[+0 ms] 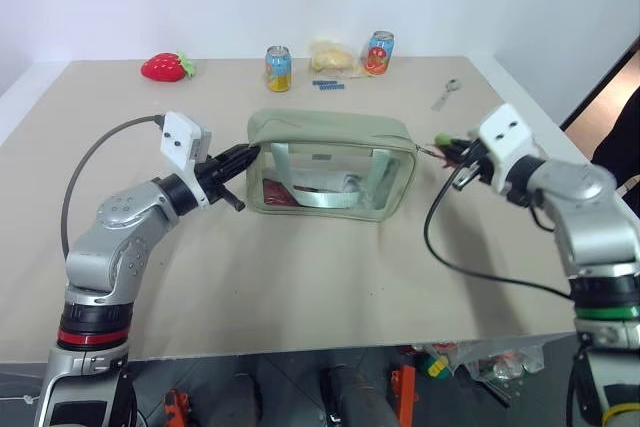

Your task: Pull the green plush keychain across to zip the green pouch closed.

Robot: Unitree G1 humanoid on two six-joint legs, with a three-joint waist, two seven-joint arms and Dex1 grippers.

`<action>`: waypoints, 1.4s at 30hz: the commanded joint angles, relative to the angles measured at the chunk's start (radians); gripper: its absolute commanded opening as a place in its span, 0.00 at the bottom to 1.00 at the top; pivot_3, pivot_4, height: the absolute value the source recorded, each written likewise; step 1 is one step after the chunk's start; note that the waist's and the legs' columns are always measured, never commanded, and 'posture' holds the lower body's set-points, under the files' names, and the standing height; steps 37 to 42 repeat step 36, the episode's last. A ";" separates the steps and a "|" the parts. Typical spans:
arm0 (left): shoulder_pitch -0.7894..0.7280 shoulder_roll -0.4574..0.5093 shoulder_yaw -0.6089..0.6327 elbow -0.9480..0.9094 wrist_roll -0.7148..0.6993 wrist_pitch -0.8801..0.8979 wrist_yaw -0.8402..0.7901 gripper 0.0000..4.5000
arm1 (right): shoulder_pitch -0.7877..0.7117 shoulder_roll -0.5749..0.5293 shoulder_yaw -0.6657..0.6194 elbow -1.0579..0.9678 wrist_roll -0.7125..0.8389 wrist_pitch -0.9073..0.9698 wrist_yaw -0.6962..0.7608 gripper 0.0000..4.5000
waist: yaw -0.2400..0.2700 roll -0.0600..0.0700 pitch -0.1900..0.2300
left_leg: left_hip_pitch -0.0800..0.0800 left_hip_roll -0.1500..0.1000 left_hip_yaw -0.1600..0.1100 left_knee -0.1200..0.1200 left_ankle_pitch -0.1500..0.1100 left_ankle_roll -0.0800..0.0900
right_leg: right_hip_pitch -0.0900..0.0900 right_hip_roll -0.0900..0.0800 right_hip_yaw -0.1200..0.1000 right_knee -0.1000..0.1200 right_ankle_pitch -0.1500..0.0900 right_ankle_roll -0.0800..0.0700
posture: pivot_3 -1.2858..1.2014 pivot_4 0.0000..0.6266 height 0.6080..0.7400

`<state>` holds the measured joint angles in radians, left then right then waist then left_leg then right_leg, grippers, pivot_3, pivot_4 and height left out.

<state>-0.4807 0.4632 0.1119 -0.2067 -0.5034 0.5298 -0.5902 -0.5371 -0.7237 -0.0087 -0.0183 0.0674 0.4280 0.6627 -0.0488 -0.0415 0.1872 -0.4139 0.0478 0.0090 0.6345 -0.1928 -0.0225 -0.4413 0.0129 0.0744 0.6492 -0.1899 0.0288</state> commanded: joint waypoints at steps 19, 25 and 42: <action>0.000 0.009 0.093 -0.046 -0.092 0.063 0.019 0.51 | -0.014 0.099 -0.087 0.032 0.088 -0.080 -0.017 0.58 | 0.001 0.000 0.000 | 0.000 -0.001 0.003 0.003 0.001 0.000 | 0.002 0.000 0.004 -0.001 0.002 0.002 | 0.52 0.24 1.00; 0.008 0.048 0.216 -0.076 -0.224 0.124 0.032 0.79 | 0.043 0.007 -0.274 -0.080 0.282 0.074 0.057 1.00 | 0.001 0.000 0.000 | 0.000 -0.001 0.002 0.002 0.000 0.000 | 0.001 0.000 0.003 -0.001 0.001 0.002 | 0.52 0.24 1.00; 0.323 0.104 0.103 -0.179 0.059 -0.049 0.080 0.99 | 0.453 0.102 -0.325 -0.401 0.429 0.121 0.047 1.00 | 0.001 0.000 0.000 | 0.003 -0.001 0.003 0.001 0.000 0.000 | 0.002 0.000 0.004 -0.001 -0.002 -0.002 | 0.52 0.24 1.00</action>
